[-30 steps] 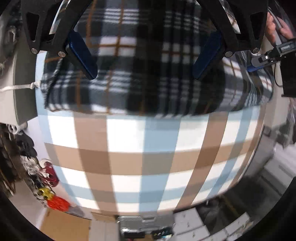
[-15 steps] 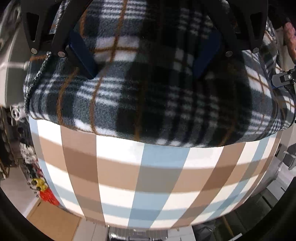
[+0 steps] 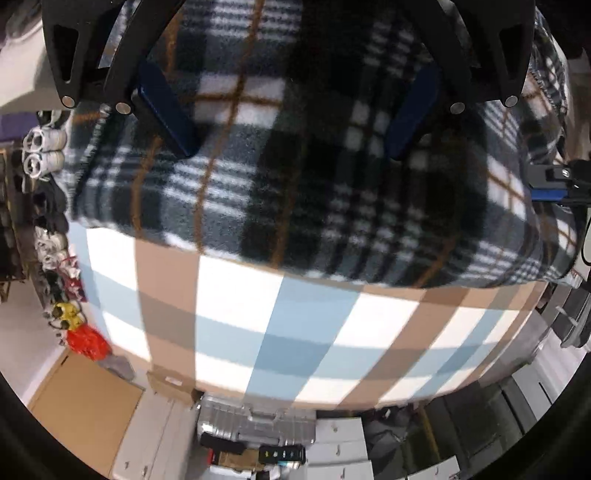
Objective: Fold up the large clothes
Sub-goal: 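Lay the jacket flat on the bed with both grippers, then grasp the grey knit hem with both grippers side by side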
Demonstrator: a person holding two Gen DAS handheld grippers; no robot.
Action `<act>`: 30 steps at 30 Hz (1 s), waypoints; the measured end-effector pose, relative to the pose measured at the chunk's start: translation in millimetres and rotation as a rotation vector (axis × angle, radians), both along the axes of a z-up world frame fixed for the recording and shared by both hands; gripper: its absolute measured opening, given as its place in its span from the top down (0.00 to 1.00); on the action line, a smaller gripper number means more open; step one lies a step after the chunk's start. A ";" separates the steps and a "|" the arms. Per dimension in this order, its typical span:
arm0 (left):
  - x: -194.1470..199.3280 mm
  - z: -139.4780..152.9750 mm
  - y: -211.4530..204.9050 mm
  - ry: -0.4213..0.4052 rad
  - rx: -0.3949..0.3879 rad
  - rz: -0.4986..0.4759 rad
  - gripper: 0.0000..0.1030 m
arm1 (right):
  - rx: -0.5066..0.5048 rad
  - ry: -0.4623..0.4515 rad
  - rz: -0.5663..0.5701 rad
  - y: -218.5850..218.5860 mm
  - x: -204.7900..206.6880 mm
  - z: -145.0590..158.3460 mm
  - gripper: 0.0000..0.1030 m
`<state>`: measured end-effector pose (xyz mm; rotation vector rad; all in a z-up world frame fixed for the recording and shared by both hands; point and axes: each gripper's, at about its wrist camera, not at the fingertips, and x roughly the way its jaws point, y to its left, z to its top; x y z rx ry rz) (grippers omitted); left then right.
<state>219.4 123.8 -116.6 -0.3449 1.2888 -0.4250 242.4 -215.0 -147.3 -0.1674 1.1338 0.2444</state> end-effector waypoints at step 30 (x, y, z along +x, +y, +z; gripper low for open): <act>-191.6 -4.3 76.7 -0.120 0.052 -0.034 0.65 | 0.028 0.121 -0.087 -124.7 -209.2 -17.0 0.00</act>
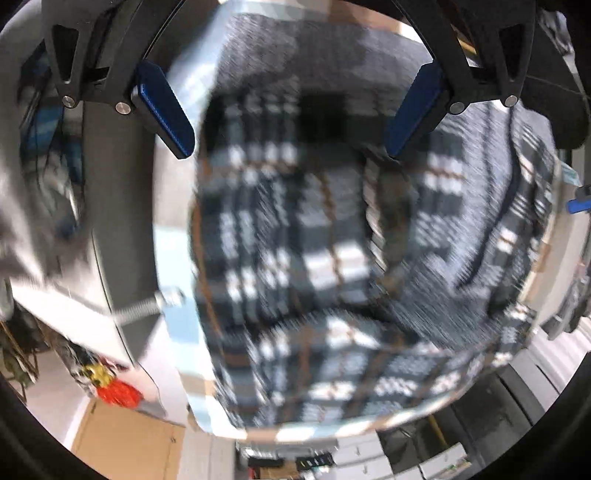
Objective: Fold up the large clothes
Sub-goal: 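Grasp the grey knit hem with both grippers side by side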
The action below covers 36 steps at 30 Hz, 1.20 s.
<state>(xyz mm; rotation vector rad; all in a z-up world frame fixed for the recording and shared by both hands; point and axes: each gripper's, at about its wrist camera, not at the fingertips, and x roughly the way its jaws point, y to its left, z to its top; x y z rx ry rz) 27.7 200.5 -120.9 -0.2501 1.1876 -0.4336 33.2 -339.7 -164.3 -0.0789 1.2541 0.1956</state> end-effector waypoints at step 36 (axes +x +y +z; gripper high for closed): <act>18.4 -20.6 -30.7 0.012 0.157 0.035 0.64 | -0.008 -0.163 0.200 81.6 -131.2 4.1 0.87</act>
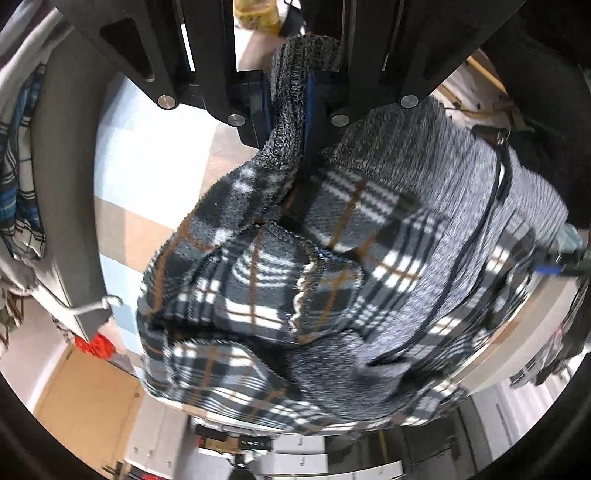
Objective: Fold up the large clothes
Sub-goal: 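Grasp the grey knit hem with both grippers side by side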
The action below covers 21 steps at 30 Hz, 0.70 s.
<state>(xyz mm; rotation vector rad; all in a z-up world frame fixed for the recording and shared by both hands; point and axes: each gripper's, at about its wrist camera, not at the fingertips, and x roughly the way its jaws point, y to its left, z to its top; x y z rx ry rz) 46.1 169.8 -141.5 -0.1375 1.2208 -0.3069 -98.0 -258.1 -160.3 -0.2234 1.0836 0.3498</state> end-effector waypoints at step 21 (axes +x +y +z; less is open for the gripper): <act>-34.4 14.2 10.1 -0.148 0.178 -0.048 0.64 | 0.120 -0.009 -0.187 -40.6 -5.5 12.4 0.87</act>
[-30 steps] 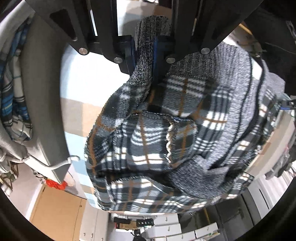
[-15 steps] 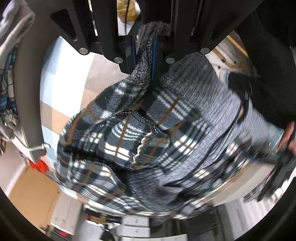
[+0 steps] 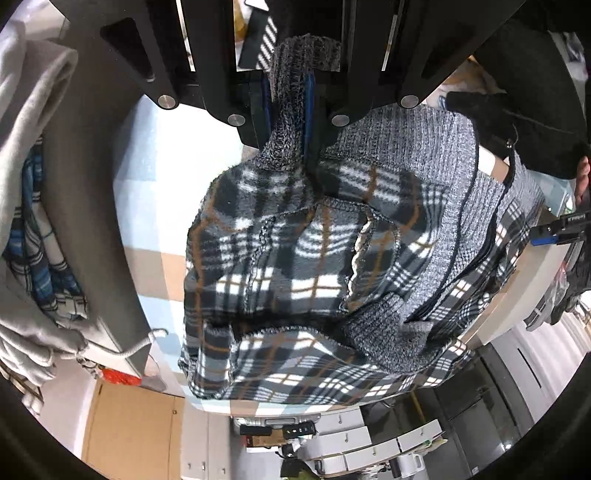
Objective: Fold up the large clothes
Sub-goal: 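Grasp the grey knit hem with both grippers side by side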
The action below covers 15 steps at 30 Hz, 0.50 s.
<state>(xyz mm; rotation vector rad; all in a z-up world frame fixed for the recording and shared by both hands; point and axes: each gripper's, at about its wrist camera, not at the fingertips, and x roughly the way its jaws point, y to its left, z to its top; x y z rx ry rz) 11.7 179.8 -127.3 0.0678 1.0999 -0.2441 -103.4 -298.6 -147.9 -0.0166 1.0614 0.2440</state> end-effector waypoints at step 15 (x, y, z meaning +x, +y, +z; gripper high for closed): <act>2.3 -6.3 7.5 0.036 -0.049 0.011 0.63 | 0.080 0.092 0.006 2.1 1.6 -15.4 0.86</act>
